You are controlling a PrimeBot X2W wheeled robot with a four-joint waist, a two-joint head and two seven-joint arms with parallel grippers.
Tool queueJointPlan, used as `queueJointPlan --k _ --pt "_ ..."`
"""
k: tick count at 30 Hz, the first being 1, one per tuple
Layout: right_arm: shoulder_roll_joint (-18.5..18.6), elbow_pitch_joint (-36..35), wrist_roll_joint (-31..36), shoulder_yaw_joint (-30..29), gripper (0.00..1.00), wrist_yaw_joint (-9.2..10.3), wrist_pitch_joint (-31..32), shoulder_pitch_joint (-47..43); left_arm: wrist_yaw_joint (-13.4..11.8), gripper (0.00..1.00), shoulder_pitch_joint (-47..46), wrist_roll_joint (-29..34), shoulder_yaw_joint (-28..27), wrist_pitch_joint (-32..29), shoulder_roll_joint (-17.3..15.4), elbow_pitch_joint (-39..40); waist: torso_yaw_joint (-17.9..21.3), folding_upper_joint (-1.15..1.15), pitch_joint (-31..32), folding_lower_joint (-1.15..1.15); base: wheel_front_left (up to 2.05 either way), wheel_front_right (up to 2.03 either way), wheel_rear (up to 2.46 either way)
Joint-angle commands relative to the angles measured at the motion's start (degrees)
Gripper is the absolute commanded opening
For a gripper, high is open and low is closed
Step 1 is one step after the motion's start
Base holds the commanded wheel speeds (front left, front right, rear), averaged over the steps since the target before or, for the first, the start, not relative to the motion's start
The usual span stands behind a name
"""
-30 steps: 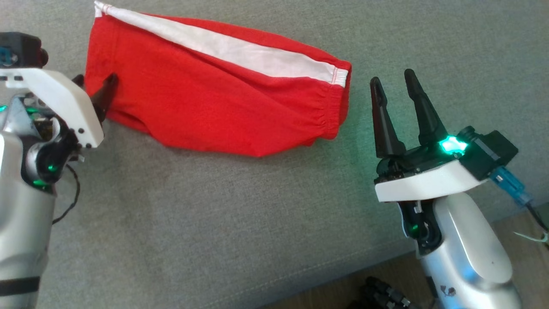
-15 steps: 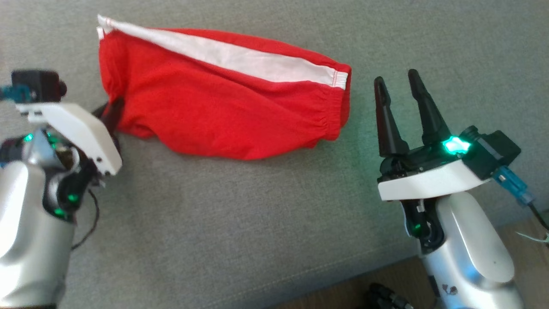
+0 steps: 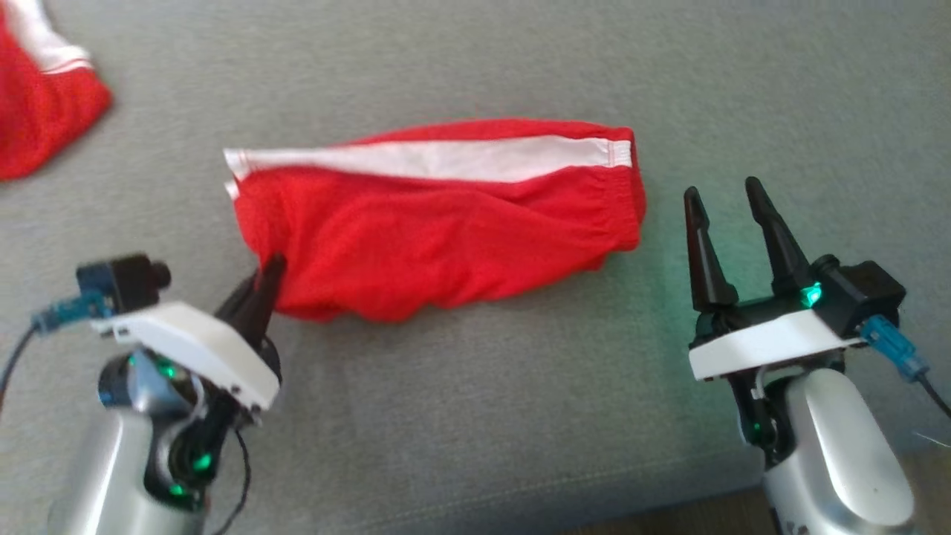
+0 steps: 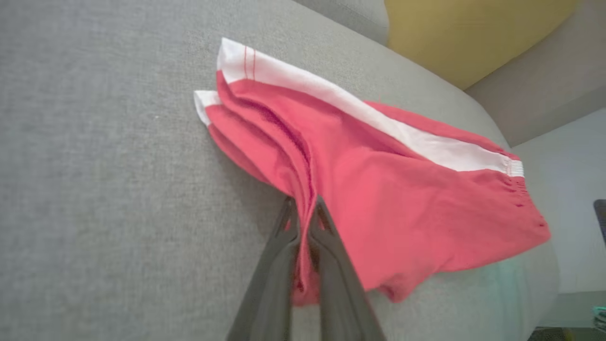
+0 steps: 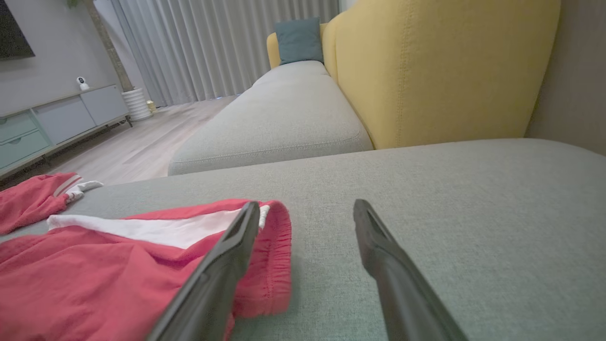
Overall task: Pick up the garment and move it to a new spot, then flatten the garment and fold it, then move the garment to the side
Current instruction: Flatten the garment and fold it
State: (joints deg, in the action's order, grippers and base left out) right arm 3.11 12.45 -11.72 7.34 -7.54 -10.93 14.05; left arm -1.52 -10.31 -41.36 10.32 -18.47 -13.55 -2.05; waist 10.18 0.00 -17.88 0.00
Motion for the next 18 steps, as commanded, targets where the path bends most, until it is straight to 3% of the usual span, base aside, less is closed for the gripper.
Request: queueJointPlan --k 1,4,10,12,13,18 --pt "-0.24 -2.38 0.86 0.72 1.0 0.05 0.9 -0.67 -0.25 0.0 -0.36 -0.16 -2.42 0.82 -0.7 2.92 -1.73 0.0 1.47 0.0 0.0 0.0 0.0" --pt "-0.2 -3.67 1.8 0.46 1.0 0.05 4.01 -1.8 -1.25 0.0 2.46 -0.08 -2.8 2.1 -0.13 3.37 -3.22 0.0 2.48 0.0 0.0 0.0 0.0" --pt "0.68 -4.78 1.4 1.34 1.0 0.05 7.85 -2.04 -0.63 0.0 4.11 0.14 -1.94 4.58 1.18 1.25 -4.14 0.0 3.11 0.0 0.0 0.0 0.0" --pt "1.3 -4.78 1.08 1.91 1.0 0.05 9.03 -1.85 -0.65 0.48 4.36 0.68 -1.7 6.07 1.76 0.59 -4.28 0.0 3.26 0.0 0.0 0.0 0.0" --pt "1.61 -4.78 0.89 2.2 1.0 0.05 9.59 -1.73 -0.62 1.0 4.45 1.11 -1.59 7.02 1.98 0.22 -4.34 0.0 3.36 0.0 0.0 0.0 0.0" --pt "3.54 -4.99 -0.28 3.42 1.0 0.05 12.32 -0.69 -0.31 1.0 4.53 4.54 -1.38 14.21 2.67 -0.68 -4.71 0.0 4.05 0.0 0.0 0.0 0.0"
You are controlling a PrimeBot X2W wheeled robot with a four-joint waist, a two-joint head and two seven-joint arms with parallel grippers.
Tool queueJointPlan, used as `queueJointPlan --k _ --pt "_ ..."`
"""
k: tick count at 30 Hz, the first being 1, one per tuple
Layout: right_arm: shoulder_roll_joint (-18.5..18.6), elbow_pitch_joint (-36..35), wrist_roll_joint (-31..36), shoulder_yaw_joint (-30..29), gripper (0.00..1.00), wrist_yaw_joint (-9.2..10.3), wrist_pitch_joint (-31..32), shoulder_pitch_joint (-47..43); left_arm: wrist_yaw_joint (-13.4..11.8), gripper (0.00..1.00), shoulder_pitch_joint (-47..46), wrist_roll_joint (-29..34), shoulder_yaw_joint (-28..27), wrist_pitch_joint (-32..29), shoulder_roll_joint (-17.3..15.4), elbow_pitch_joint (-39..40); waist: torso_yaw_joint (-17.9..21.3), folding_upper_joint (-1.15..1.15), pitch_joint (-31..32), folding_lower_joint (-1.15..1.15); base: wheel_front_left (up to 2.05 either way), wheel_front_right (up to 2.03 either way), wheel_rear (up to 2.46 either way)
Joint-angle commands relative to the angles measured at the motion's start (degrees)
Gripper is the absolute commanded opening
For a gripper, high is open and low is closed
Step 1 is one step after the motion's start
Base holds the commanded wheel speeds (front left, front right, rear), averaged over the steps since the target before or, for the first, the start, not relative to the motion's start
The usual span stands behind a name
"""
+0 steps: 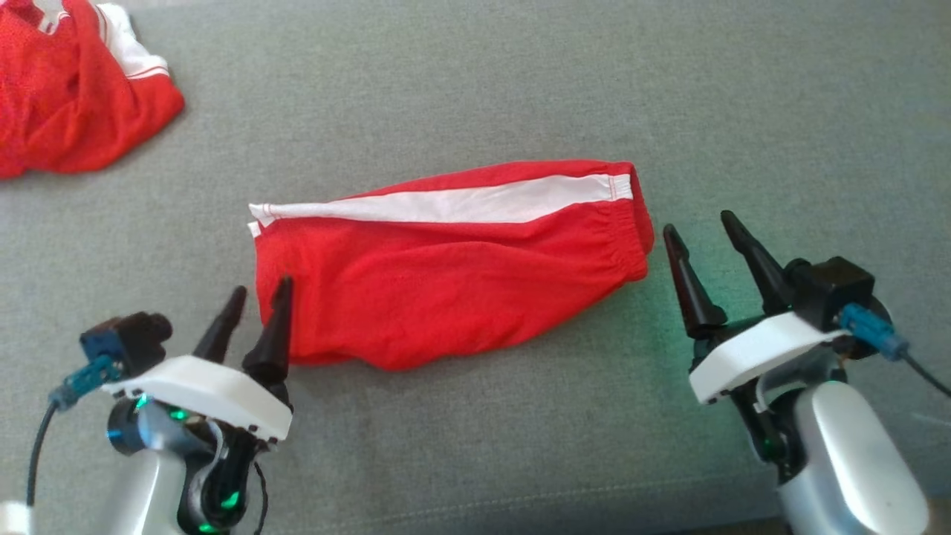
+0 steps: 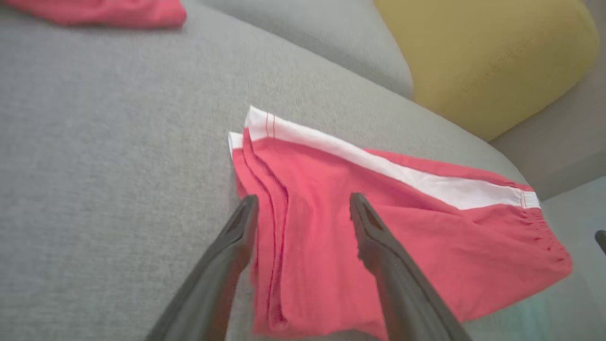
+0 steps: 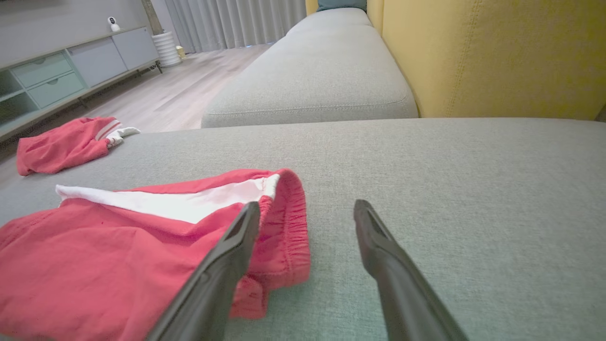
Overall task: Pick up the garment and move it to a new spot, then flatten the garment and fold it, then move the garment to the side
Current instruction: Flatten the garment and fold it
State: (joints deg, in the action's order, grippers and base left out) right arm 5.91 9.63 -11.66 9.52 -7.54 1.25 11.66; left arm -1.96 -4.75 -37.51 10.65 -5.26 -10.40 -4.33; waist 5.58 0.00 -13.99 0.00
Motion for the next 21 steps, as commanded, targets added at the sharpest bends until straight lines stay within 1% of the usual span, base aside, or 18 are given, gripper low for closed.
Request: queueJointPlan --k 1,5,11,16,21 --pt "1.23 -2.19 -0.67 1.49 1.0 0.05 0.8 1.92 -0.07 1.0 -1.05 1.71 -1.72 2.69 -0.41 1.5 -0.28 0.0 0.4 0.0 0.0 0.0 0.0" --pt "3.15 -2.4 -2.36 2.27 1.0 0.05 4.08 2.96 -0.71 1.0 -0.94 5.51 -1.1 8.74 -0.02 1.8 -1.04 0.0 1.65 0.0 0.0 0.0 0.0" --pt "5.94 -2.43 -5.59 3.54 1.0 0.05 11.58 5.08 -2.68 1.0 0.53 10.55 0.18 15.37 0.52 3.11 -2.58 0.0 3.92 0.0 0.0 0.0 0.0" --pt "7.13 -0.38 -8.02 4.42 1.0 0.05 17.44 7.13 -3.81 1.0 2.5 12.43 1.8 17.19 1.75 3.23 -4.38 0.0 5.6 0.0 0.0 0.0 0.0" --pt "7.56 4.27 -9.9 4.77 1.0 0.05 21.36 8.79 -4.29 1.0 3.33 13.66 2.93 18.08 2.32 3.03 -6.5 0.0 6.26 0.0 0.0 0.0 0.0"
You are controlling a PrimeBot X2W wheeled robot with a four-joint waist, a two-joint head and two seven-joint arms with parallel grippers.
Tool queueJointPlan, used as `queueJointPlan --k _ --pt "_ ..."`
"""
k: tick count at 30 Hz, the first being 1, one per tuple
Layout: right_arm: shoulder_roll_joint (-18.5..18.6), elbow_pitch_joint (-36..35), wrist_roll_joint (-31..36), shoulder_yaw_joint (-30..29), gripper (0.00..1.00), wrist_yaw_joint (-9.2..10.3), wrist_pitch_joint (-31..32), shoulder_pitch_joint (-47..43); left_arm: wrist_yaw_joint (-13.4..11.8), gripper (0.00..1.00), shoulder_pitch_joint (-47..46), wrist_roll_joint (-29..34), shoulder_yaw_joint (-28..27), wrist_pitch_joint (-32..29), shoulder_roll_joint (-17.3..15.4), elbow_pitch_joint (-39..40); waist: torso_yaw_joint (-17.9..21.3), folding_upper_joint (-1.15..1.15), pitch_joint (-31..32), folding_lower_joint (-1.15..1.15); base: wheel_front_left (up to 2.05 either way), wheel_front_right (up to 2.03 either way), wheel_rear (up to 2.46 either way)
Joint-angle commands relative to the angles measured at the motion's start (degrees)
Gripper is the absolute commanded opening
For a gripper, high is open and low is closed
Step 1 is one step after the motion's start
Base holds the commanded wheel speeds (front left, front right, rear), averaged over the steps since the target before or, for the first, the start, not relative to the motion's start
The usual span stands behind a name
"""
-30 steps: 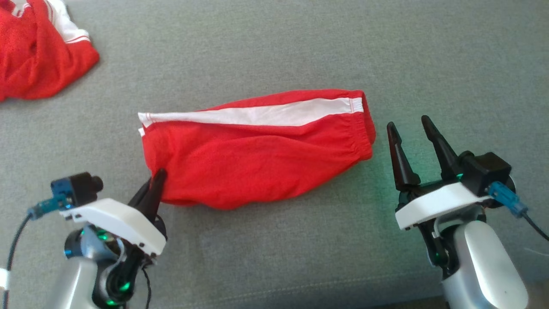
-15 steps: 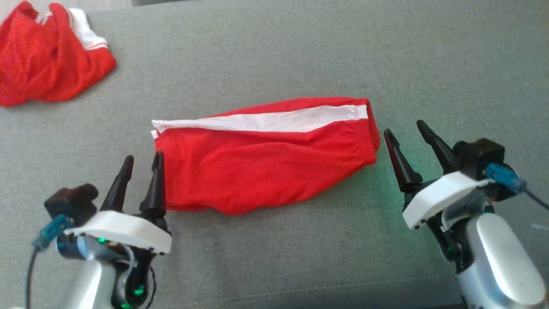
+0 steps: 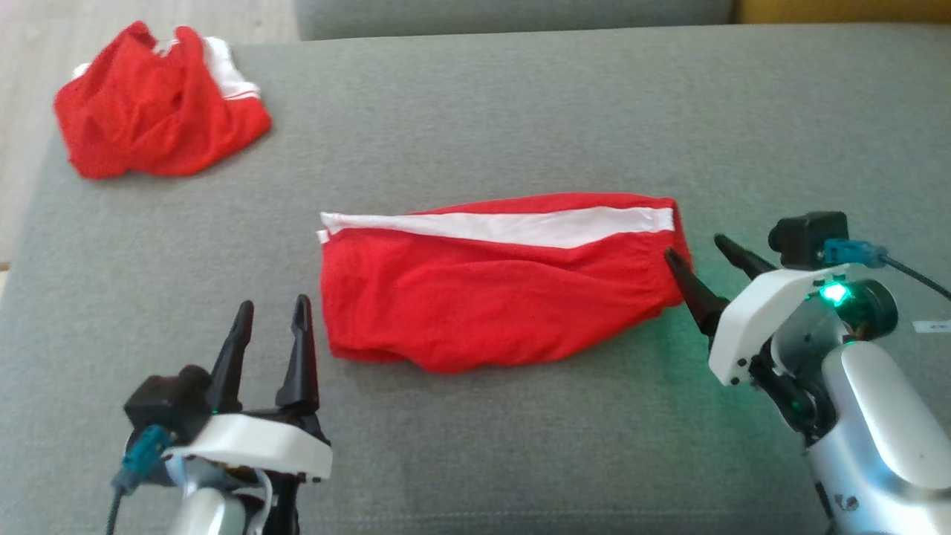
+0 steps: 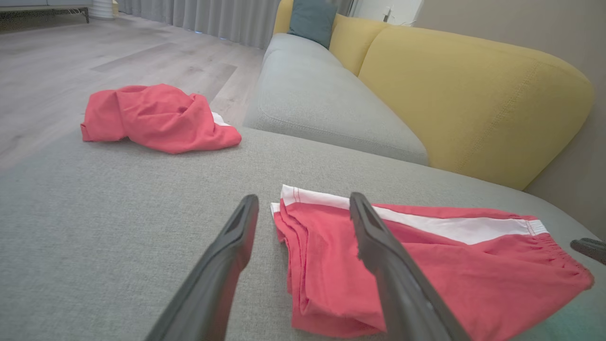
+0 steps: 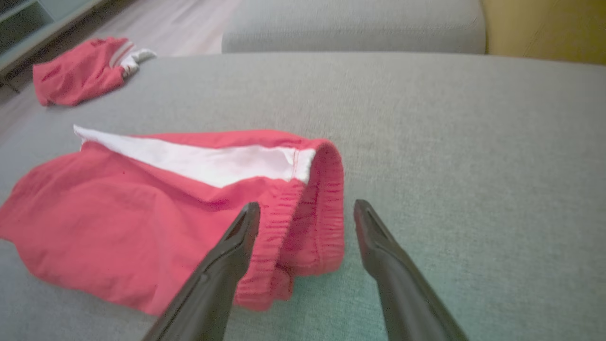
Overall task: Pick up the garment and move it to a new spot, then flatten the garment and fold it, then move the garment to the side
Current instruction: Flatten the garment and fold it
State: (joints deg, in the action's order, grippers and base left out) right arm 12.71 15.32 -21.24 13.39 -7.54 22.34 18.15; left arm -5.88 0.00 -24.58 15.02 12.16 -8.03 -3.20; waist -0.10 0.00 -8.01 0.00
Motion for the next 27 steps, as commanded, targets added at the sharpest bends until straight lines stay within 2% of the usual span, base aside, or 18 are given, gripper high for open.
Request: queueJointPlan --k 1,9,14,24,26,27 --pt "1.04 -0.25 -0.3 0.96 1.0 0.05 0.94 2.61 -0.52 1.0 -1.43 1.1 -1.3 0.86 -0.05 2.03 -1.26 0.0 0.27 0.0 0.0 0.0 0.0" --pt "2.7 7.05 -0.4 0.75 1.0 0.05 3.86 5.19 -1.13 1.0 -1.56 2.3 -1.29 1.75 0.0 3.2 -3.81 0.0 -0.75 0.0 0.0 0.0 0.0" --pt "2.39 12.34 -2.53 -0.47 1.0 0.05 5.92 7.0 -1.24 1.0 -1.75 2.41 -1.3 2.04 0.19 3.26 -4.96 0.0 -1.56 0.0 0.0 0.0 0.0" --pt "0.45 16.51 -12.16 1.7 1.0 0.05 12.0 9.34 -1.33 1.0 -2.34 2.53 -1.62 2.34 -0.01 3.34 -5.48 0.0 -2.43 0.0 0.0 0.0 0.0" --pt "0.2 16.47 -13.82 2.53 0.75 0.05 12.96 9.61 -1.42 1.0 -2.44 2.63 -1.66 2.37 -0.11 3.47 -5.37 0.0 -2.5 0.0 0.0 0.0 0.0" --pt "0.14 16.45 -14.43 2.96 0.68 0.05 13.3 9.73 -1.48 1.0 -2.46 2.67 -1.68 2.38 -0.17 3.53 -5.29 0.0 -2.53 0.0 0.0 0.0 0.0"
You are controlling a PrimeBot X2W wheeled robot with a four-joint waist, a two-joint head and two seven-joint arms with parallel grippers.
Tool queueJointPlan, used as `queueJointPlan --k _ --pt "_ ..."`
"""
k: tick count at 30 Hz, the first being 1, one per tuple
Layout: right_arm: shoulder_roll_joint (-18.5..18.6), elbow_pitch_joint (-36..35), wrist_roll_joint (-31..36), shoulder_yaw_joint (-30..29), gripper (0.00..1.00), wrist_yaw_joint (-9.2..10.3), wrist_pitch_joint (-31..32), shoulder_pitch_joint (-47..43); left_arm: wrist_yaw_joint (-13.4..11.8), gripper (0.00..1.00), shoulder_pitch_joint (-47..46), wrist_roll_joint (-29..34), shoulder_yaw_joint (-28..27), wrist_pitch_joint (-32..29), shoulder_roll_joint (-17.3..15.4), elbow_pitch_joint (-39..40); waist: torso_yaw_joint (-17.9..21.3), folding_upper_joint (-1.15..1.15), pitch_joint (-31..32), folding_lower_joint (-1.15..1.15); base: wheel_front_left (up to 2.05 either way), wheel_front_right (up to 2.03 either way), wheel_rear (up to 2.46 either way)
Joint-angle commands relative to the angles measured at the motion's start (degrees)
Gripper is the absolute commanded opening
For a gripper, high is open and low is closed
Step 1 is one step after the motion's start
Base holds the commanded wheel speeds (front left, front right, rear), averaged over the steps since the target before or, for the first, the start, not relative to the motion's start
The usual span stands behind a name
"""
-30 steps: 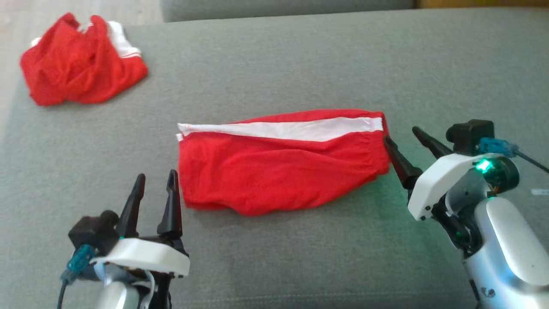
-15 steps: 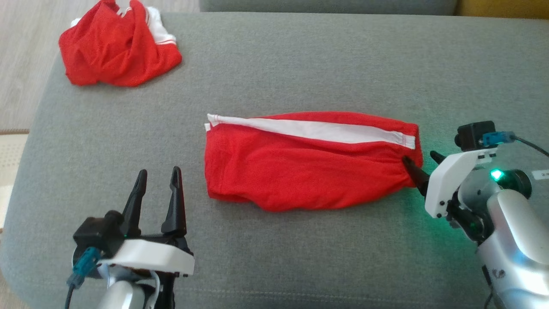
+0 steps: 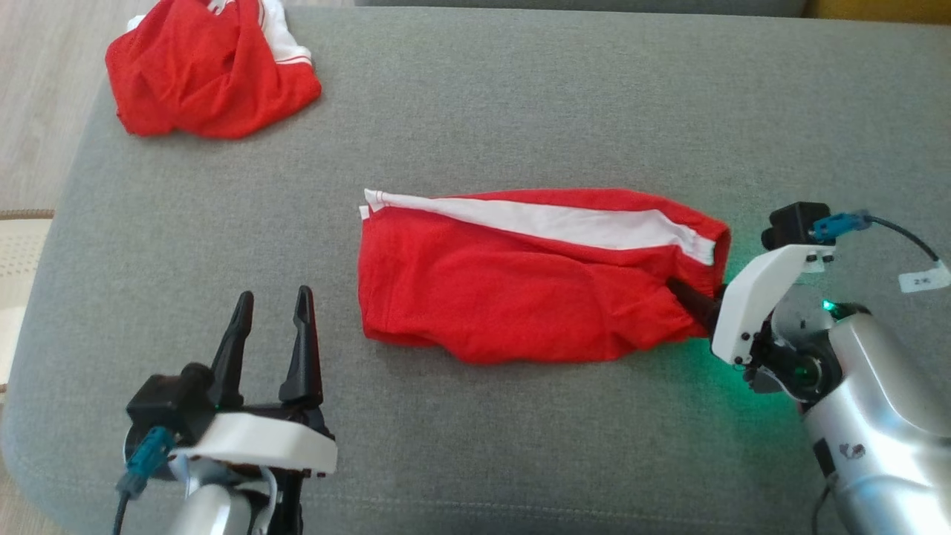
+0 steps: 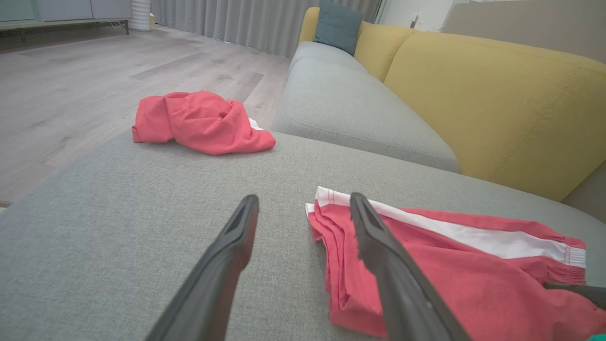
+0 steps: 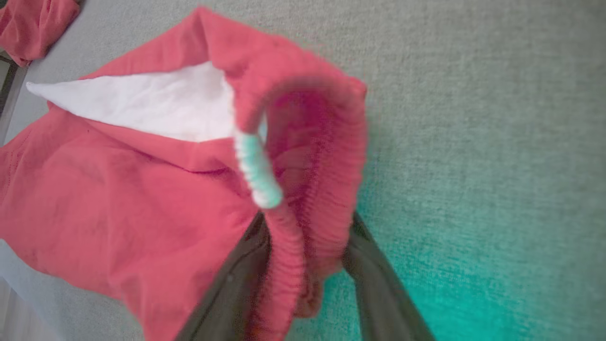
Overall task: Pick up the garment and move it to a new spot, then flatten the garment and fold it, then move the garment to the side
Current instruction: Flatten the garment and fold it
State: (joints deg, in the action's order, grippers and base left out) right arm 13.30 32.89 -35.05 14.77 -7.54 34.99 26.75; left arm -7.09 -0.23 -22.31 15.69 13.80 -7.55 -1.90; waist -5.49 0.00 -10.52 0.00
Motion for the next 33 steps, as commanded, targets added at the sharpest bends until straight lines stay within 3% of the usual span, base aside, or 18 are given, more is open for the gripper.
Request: queueJointPlan --k 1,5,7,12,27,30,33 --pt "-0.49 -1.09 -1.08 2.0 0.6 0.05 0.86 1.25 -0.33 1.0 -2.25 0.44 -2.36 0.74 -0.71 2.27 0.19 0.0 -0.06 0.0 0.0 0.0 0.0" --pt "-0.65 -1.21 -2.74 3.73 0.31 0.05 1.08 1.89 -0.47 1.0 -2.5 0.48 -2.4 0.75 -0.95 2.39 0.55 0.0 -0.33 0.0 0.0 0.0 0.0" --pt "-0.65 -1.27 -3.53 4.38 0.0 0.05 0.57 2.19 -0.52 1.0 -2.61 0.46 -2.41 0.75 -1.08 2.37 0.8 0.0 -0.37 0.0 0.0 0.0 0.0" --pt "0.35 -1.91 -5.73 5.43 0.0 0.05 -0.76 3.27 -0.74 1.0 -2.44 0.43 -2.42 0.55 -1.47 2.34 2.39 0.0 -0.17 0.0 0.0 0.0 0.0" --pt "13.35 -9.48 -10.44 4.06 0.0 0.05 3.44 2.92 -0.99 1.0 -2.7 0.72 -1.15 -0.32 -1.95 3.17 9.16 0.0 -0.6 0.0 0.0 0.0 0.0" --pt "13.44 -12.31 -11.97 3.75 0.0 0.05 4.89 1.76 -0.91 1.0 -2.92 0.66 -0.98 -0.42 -2.08 3.09 10.0 0.0 -0.6 0.0 0.0 0.0 0.0" --pt "11.29 -15.37 -14.86 3.31 0.0 0.05 6.13 0.46 -0.88 1.0 -3.16 0.54 -0.83 -0.5 -2.1 2.99 10.55 0.0 -0.7 0.0 0.0 0.0 0.0"
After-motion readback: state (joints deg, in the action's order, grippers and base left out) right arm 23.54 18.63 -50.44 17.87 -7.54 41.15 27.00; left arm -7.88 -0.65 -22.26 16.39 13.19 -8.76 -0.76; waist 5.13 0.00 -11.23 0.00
